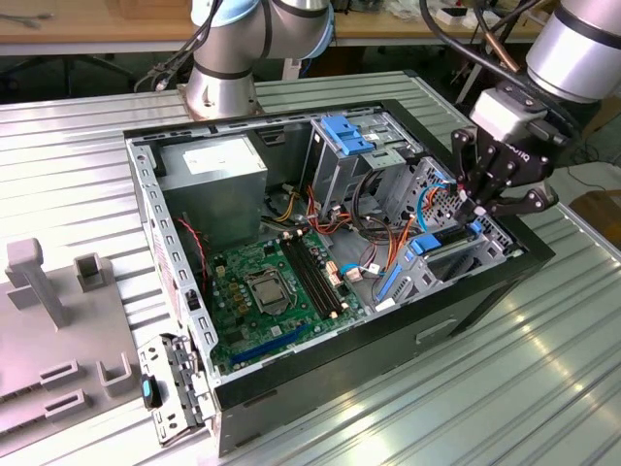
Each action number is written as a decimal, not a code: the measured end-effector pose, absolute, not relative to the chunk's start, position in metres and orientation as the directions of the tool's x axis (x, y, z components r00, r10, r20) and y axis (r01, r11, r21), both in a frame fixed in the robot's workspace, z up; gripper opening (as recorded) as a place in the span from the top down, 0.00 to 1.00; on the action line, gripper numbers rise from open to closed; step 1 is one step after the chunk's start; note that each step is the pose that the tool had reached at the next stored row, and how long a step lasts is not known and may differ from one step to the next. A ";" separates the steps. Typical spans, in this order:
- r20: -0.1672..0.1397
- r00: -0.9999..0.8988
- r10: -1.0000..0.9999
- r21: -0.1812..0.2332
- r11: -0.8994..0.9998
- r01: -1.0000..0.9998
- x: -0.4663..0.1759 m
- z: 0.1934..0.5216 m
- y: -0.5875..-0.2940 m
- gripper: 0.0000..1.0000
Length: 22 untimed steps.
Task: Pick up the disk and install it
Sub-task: 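Insert the first disk wire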
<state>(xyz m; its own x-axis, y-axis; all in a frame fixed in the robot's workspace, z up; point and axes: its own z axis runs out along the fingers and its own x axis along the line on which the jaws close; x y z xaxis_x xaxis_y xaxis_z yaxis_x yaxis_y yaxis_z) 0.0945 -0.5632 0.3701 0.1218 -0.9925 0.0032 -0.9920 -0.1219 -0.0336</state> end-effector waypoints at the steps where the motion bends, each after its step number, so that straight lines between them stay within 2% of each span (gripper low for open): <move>1: 0.004 0.152 -0.988 -0.034 -0.152 -0.988 0.095 0.370 -0.563 0.89; 12: 0.004 0.405 -0.914 -0.034 -0.405 -0.914 0.095 0.370 -0.563 0.89; 22: 0.004 0.479 -0.878 -0.033 -0.479 -0.877 0.122 0.370 -0.563 0.89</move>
